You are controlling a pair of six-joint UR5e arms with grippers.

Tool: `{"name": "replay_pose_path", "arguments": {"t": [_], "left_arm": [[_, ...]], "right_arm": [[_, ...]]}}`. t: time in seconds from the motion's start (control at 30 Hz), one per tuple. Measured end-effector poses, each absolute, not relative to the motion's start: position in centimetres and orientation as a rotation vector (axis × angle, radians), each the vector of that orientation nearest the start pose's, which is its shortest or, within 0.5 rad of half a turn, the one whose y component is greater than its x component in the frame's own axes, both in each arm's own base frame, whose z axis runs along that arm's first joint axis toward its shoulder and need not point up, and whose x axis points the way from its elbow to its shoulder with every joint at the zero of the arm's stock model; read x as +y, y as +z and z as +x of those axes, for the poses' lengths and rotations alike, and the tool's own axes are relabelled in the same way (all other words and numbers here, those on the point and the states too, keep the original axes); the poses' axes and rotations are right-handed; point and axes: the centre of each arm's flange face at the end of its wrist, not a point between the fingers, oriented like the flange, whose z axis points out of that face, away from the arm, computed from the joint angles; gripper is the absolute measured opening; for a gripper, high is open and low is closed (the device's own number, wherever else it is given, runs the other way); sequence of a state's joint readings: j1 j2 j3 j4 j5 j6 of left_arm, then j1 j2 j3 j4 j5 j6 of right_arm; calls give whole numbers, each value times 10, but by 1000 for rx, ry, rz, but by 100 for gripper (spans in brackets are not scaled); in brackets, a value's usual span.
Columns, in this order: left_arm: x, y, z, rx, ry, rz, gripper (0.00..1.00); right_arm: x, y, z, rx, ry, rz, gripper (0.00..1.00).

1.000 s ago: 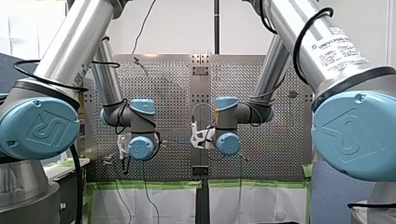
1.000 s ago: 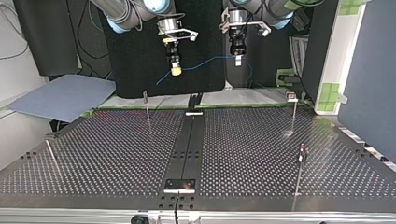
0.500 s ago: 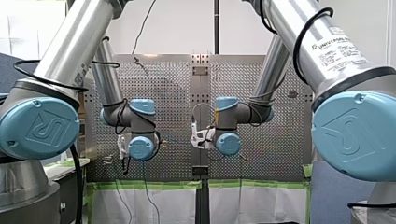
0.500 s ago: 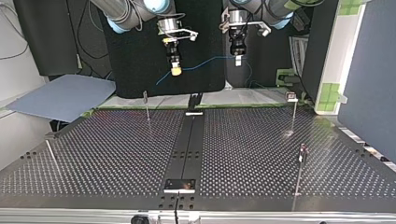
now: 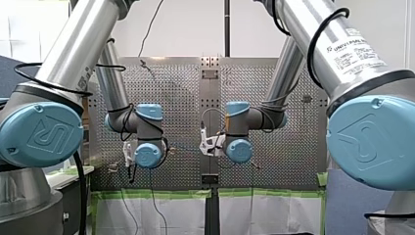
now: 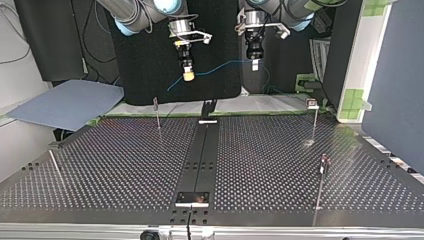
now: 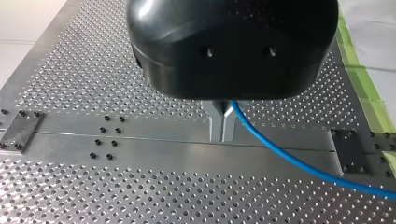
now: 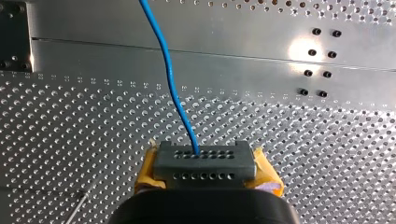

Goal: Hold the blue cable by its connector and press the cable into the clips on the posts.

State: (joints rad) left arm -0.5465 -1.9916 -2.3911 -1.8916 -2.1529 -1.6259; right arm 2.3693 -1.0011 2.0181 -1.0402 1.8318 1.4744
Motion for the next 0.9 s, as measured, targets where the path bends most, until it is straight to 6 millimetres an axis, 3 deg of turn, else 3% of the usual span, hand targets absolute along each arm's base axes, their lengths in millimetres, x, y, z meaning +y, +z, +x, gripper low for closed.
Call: {"name": "replay_pose_path", "arguments": {"t": [0.73,0.9], "left_arm": [[-268,81,285,1565,-25,-68,0],[-270,85,279,1567,-41,-54,0]], "right_arm": [[-295,89,458,-811,1543,1592,0],[-286,87,467,-811,1535,1618,0]]}}
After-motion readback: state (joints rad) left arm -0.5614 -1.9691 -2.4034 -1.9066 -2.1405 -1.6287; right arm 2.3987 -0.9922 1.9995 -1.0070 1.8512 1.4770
